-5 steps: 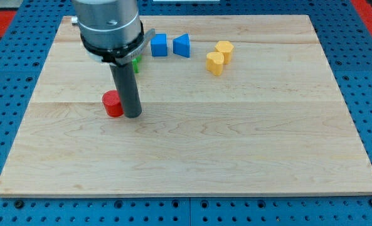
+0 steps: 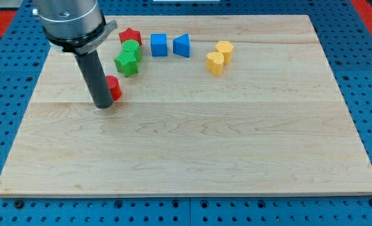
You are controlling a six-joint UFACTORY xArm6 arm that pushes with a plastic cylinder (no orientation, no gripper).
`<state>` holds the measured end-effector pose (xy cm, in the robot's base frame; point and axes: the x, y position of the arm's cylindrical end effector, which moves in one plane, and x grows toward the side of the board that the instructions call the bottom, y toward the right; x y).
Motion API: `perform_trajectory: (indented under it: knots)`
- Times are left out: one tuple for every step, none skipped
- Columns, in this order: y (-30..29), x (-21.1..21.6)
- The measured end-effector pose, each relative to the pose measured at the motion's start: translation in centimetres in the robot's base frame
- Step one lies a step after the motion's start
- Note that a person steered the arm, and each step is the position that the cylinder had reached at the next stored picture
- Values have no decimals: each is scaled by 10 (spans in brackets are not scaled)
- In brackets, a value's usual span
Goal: Slide the red circle slightly up
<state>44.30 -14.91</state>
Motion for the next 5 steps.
perform_trajectory:
  knots:
    - [9,-3]
    - [9,-10]
    - [9,-29]
    - [10,-47]
    - [10,-49]
